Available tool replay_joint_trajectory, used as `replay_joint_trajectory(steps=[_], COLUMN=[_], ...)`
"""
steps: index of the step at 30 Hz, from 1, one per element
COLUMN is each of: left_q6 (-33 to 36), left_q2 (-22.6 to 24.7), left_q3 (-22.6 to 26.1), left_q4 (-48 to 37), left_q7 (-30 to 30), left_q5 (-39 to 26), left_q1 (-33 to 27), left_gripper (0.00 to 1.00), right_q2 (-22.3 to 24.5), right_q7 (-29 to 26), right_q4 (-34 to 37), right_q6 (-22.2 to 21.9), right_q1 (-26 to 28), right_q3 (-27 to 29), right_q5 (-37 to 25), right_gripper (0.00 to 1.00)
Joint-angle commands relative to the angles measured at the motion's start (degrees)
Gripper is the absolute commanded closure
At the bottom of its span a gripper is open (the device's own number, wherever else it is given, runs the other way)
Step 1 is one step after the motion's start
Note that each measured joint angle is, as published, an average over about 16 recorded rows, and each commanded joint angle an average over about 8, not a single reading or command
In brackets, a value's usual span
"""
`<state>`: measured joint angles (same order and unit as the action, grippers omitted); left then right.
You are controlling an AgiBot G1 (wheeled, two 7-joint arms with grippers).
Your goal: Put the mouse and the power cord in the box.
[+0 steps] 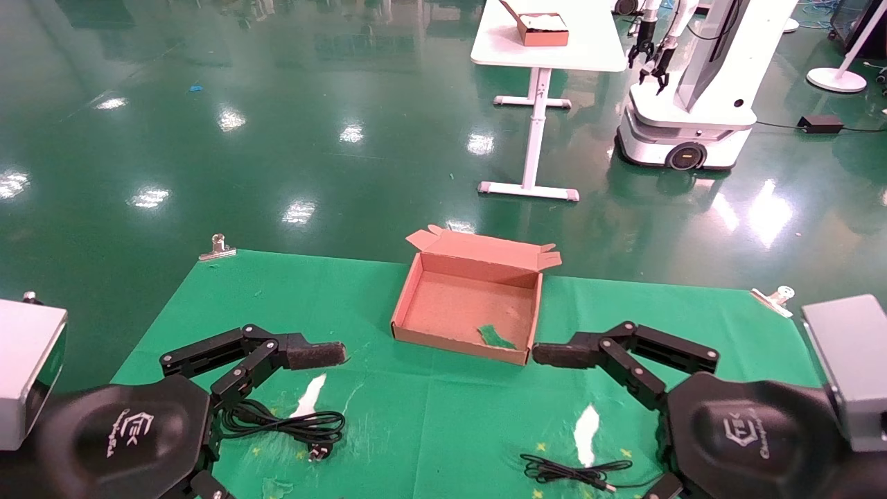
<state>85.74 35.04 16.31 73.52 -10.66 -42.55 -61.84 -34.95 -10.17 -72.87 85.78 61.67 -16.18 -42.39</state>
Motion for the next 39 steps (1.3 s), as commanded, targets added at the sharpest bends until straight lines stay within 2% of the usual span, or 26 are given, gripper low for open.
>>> replay_joint_trajectory(steps=[1,5,9,14,18,24,28,33,39], left_q6=[-0.05,0.39,1.88,4.11,4.28,0.4,-5.56,-12.67,-17.03], left_q2=[-0.03,0.17,0.99,3.41,6.73,14.4,19.37,23.68,26.85], left_q3=[-0.11,0.97,3.46,8.84,14.43,21.53,24.46,26.69,27.83], left_q4=[0.06,-0.37,-2.16,-7.29,-14.76,-31.33,-41.54,-50.67,-58.27], left_q7=[0.0,0.3,1.61,6.06,11.58,21.74,27.55,32.78,37.74], left_q5=[0.25,-2.34,-8.2,-19.33,-29.19,-43.17,-50.34,-55.73,-58.09], left_q1=[0.12,-1.13,-4.64,-11.43,-17.08,-25.06,-28.85,-31.38,-32.91], left_gripper=[0.0,0.0,0.0,0.0,0.0,0.0,0.0,0.0,0.0], right_q2=[-0.03,0.35,1.01,1.06,-0.41,-7.28,-13.39,-20.11,-26.03], right_q7=[-0.12,1.16,3.46,8.42,14.95,26.91,34.42,41.74,47.89], right_q4=[-0.11,1.42,4.14,9.04,15.52,29.42,38.2,47.71,56.95], right_q6=[-0.09,0.69,2.6,4.6,3.85,-2.32,-5.77,-7.82,-9.87], right_q1=[-0.04,0.03,1.28,5.1,9.36,16.62,21.16,25.52,28.03], right_q3=[0.04,-0.38,-1.87,-6.25,-11.11,-17.3,-20.25,-22.33,-23.31], right_q5=[0.14,-1.38,-5.36,-13.54,-22.65,-38.06,-44.76,-48.46,-49.82], right_gripper=[0.0,0.0,0.0,0.0,0.0,0.0,0.0,0.0,0.0])
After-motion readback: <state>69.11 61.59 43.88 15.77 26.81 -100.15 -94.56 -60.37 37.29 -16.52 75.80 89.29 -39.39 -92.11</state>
